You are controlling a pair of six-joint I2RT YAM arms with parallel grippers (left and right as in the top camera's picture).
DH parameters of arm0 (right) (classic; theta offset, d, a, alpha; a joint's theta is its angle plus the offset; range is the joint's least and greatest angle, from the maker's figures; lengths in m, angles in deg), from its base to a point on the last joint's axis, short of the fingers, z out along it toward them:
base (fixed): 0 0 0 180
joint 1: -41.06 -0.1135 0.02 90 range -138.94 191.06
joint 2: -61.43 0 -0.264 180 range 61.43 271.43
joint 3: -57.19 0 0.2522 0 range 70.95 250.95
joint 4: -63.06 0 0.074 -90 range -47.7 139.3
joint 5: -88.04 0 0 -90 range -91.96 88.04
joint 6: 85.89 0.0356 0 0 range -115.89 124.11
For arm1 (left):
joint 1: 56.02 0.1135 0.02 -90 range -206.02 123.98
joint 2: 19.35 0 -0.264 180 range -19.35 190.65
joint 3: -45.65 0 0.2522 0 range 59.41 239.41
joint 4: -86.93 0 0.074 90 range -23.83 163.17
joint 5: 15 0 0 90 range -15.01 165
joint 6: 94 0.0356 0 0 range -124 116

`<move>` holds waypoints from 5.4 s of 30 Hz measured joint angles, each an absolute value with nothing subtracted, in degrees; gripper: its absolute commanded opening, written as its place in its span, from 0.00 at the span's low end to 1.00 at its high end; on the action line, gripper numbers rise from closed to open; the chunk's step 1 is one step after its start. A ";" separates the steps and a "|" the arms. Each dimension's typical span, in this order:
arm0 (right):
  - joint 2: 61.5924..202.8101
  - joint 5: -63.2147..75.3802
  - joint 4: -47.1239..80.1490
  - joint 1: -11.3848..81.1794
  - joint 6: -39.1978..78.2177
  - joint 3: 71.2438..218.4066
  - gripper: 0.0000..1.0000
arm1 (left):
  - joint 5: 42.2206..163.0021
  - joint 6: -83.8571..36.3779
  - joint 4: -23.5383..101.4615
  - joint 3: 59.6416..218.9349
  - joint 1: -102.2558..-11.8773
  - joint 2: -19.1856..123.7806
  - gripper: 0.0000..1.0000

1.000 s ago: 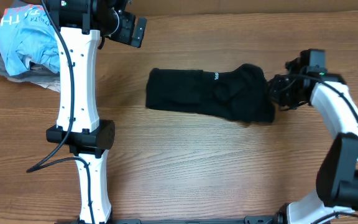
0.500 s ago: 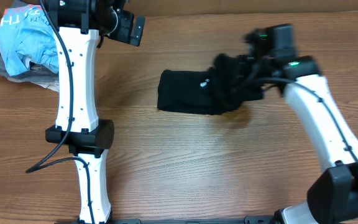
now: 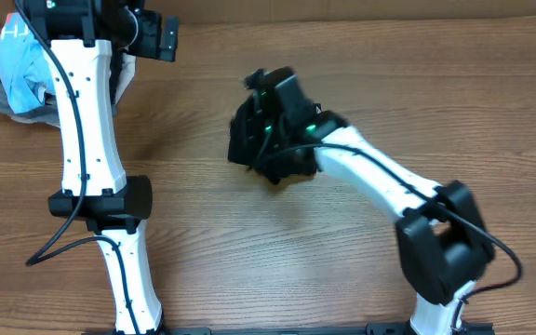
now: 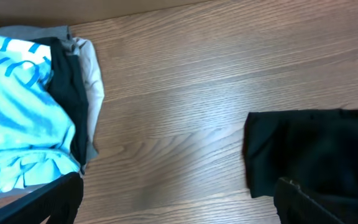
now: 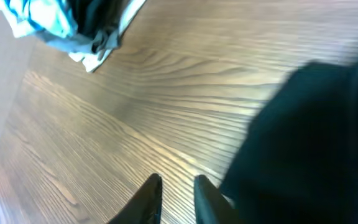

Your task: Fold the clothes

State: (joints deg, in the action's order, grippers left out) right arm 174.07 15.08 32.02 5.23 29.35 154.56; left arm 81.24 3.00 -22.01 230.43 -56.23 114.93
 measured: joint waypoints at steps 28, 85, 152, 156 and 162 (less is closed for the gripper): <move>162.55 15.82 -12.74 36.50 24.69 177.23 1.00 | 100.60 15.11 -19.84 200.33 -59.55 115.04 1.00; 162.64 11.16 -18.86 37.66 20.58 177.23 1.00 | 106.72 -1.94 4.11 194.52 -54.67 104.57 0.04; 162.64 11.14 -20.11 37.66 20.58 177.23 1.00 | 103.68 -9.78 12.98 206.54 -17.80 103.83 1.00; 162.64 11.12 -19.15 37.66 20.60 177.23 1.00 | 102.68 -4.71 16.11 208.62 -21.43 98.05 1.00; 162.64 11.12 -18.36 37.66 20.58 177.23 1.00 | 91.84 5.28 24.24 209.73 -33.19 101.55 1.00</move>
